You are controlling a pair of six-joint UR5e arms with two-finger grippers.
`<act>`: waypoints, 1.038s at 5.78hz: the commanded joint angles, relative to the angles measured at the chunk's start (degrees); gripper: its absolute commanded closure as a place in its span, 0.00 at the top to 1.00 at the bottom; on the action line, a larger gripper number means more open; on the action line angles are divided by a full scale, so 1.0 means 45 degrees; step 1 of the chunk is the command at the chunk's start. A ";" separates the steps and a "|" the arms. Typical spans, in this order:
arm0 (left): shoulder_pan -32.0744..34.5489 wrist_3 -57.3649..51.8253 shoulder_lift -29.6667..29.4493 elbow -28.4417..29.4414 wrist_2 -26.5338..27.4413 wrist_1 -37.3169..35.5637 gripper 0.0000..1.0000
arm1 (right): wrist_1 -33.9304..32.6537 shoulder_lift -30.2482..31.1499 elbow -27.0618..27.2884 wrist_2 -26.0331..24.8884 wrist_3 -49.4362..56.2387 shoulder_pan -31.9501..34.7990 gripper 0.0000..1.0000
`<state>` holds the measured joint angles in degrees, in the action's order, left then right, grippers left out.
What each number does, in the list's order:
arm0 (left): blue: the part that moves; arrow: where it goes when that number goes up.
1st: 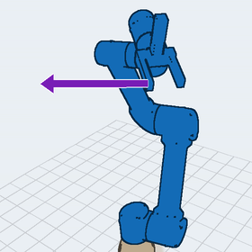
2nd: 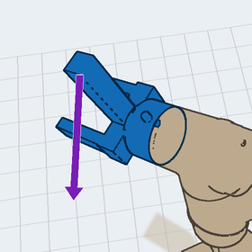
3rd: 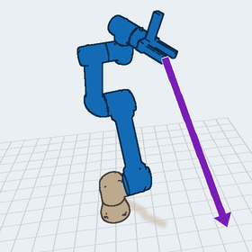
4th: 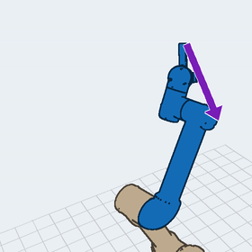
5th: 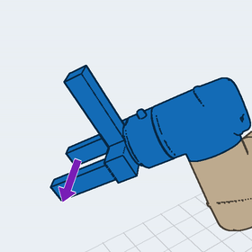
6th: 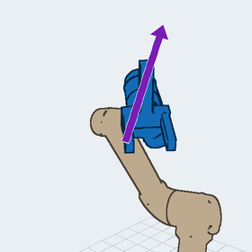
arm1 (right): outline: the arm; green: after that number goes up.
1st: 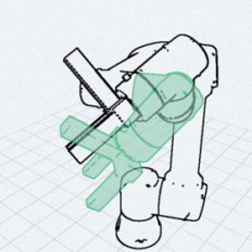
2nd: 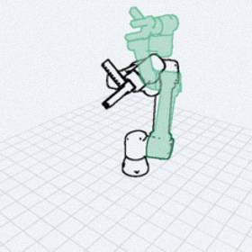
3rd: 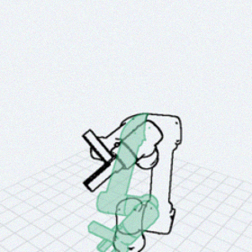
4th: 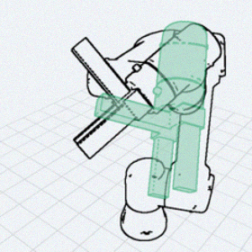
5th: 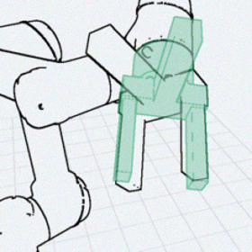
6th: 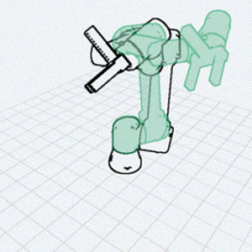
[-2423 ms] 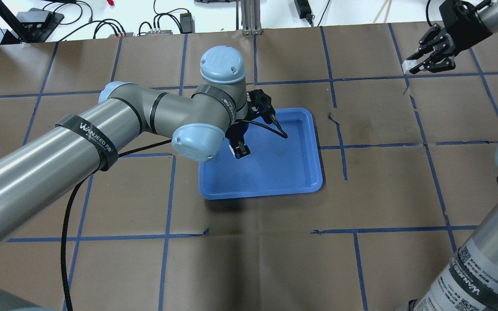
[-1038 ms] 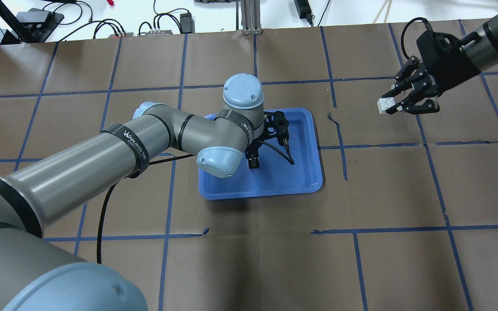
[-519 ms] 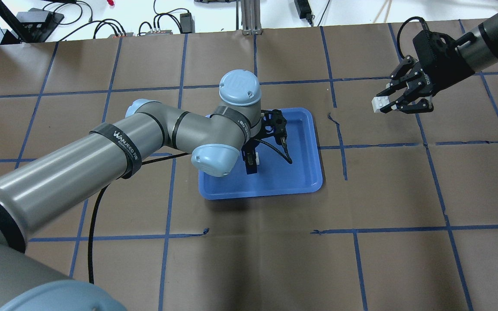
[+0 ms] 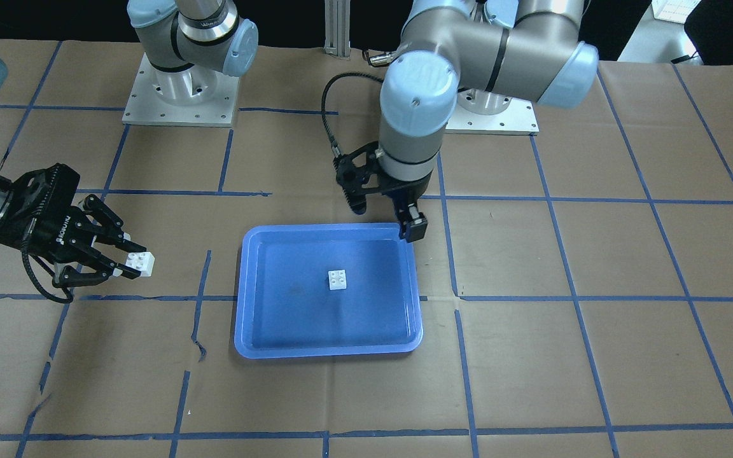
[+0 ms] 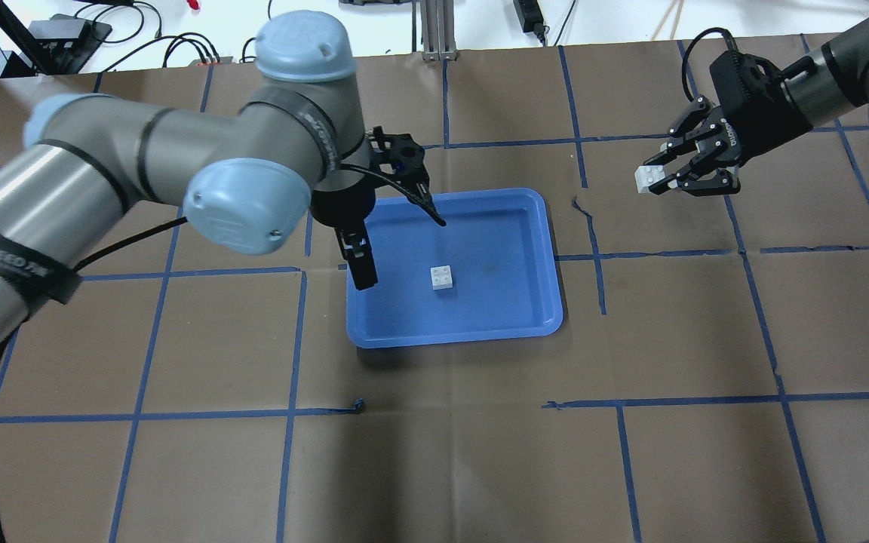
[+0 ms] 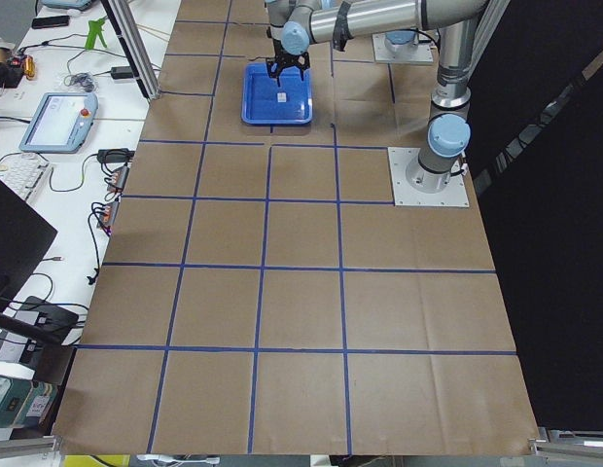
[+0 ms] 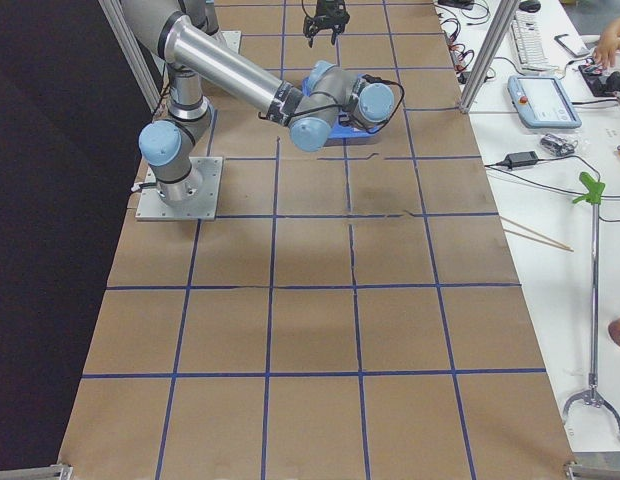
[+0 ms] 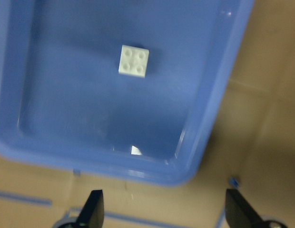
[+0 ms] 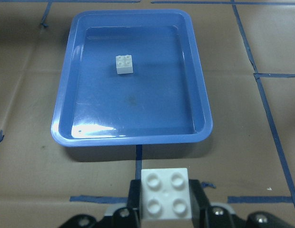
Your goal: Assemble white blocks and place on blue tray
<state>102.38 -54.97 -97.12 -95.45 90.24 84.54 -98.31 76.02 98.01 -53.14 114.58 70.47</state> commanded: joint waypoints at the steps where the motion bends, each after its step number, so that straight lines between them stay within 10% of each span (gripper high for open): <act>1: -0.1262 0.1309 0.1812 0.0776 0.0005 0.2005 0.95 | -0.1736 -0.0388 0.0229 0.0265 -0.1742 0.1692 0.28; 6: -0.1637 1.2728 0.2227 0.1036 0.0083 0.1140 0.99 | -0.8656 -0.2611 0.2398 0.0265 -0.5696 0.4824 0.28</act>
<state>95.26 -4.90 -87.17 -90.63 90.63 91.34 -134.32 66.55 108.07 -52.02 89.43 90.63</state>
